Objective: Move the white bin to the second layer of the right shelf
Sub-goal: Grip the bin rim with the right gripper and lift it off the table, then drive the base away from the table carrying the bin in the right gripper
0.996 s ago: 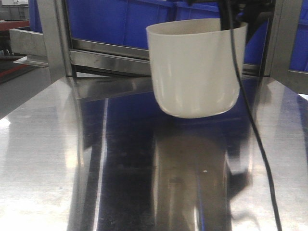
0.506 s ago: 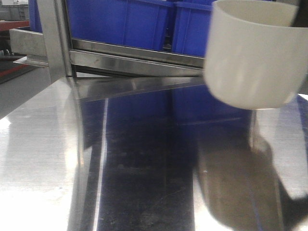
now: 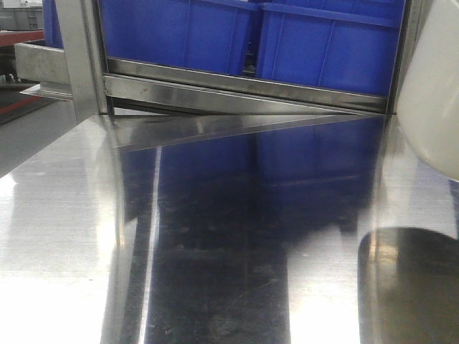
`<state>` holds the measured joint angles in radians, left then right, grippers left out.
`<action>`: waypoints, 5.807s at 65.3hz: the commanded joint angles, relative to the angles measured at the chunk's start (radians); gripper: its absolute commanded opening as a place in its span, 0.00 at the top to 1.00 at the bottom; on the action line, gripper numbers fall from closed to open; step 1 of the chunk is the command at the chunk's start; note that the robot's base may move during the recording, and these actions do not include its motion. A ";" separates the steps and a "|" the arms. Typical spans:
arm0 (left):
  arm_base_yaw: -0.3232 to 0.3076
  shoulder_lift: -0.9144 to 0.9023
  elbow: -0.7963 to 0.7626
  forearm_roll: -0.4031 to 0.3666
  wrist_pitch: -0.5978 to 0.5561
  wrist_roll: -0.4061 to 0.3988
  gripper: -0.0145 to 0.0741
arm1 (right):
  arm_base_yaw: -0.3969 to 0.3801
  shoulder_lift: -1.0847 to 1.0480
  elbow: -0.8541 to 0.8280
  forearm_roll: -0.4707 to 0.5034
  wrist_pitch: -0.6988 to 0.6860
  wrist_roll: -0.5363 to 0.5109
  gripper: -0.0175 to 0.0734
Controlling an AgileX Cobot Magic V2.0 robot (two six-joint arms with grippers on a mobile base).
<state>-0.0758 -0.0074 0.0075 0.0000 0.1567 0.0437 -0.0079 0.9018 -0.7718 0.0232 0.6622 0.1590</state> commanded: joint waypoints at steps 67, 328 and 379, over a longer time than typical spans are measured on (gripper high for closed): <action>-0.004 -0.016 0.037 -0.006 -0.085 -0.005 0.74 | -0.007 -0.387 0.099 -0.002 -0.079 -0.004 0.75; -0.004 -0.016 0.037 0.000 -0.083 -0.005 0.74 | -0.007 -0.387 0.099 -0.002 -0.079 -0.004 0.75; -0.004 -0.016 0.037 0.000 -0.083 -0.005 0.74 | -0.007 -0.387 0.099 -0.002 -0.079 -0.004 0.75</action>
<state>-0.0758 -0.0074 0.0075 0.0000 0.1567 0.0437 -0.0095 0.5148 -0.6451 0.0232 0.6731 0.1576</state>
